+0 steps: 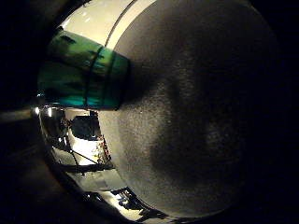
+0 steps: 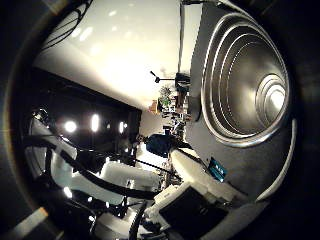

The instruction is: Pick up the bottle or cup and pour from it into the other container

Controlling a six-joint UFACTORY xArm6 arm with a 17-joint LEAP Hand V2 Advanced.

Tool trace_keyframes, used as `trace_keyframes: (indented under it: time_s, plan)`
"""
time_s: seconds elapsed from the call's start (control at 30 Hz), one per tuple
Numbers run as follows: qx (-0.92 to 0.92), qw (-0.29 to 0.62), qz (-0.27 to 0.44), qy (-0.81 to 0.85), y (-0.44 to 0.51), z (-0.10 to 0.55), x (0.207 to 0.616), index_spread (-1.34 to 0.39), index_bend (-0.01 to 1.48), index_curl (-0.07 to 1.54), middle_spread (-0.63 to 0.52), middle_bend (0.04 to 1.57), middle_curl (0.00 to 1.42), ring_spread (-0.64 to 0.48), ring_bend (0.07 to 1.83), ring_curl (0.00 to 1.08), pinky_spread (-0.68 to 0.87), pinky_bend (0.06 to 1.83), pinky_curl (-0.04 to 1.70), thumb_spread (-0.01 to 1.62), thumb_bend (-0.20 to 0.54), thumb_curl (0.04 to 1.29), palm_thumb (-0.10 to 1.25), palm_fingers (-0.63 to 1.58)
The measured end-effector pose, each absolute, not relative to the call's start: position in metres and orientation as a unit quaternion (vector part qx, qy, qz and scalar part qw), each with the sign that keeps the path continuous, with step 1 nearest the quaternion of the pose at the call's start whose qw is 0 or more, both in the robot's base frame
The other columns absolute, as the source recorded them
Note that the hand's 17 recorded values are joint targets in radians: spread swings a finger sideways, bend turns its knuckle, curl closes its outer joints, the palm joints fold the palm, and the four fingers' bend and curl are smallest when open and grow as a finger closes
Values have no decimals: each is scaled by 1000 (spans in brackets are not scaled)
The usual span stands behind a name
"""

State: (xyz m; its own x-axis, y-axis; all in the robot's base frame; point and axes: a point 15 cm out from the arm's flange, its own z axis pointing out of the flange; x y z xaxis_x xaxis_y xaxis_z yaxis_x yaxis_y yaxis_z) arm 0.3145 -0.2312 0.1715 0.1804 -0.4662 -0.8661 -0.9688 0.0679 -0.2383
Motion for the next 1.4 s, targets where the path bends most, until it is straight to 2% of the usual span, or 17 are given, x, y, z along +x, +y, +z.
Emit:
trace_keyframes:
  time_s: [0.17,0.37,0.73,0.83,1.03,1.4]
  plan:
    - [-626,448,280,573,-229,173,316,-174,150,245,-3,348,362,27,534,284,291,485,282,909,-25,324,674,264]
    - [-628,447,285,570,-224,172,317,-191,158,259,-85,490,420,-94,694,322,86,498,261,921,-25,333,724,419]
    - [-627,444,297,567,-217,167,315,-283,179,315,-222,689,579,-239,1034,472,-445,847,319,927,-19,354,801,677]
    - [-626,445,299,566,-216,167,315,-325,201,357,-264,730,637,-262,1088,512,-529,930,359,927,-18,371,833,727]
    - [-623,450,303,564,-214,168,315,-400,253,490,-326,791,768,-299,1146,581,-550,1076,475,923,-25,400,858,748]
    - [-629,453,302,555,-210,185,314,-480,289,741,-374,875,935,-304,1238,671,-502,1179,645,918,-24,421,870,671]
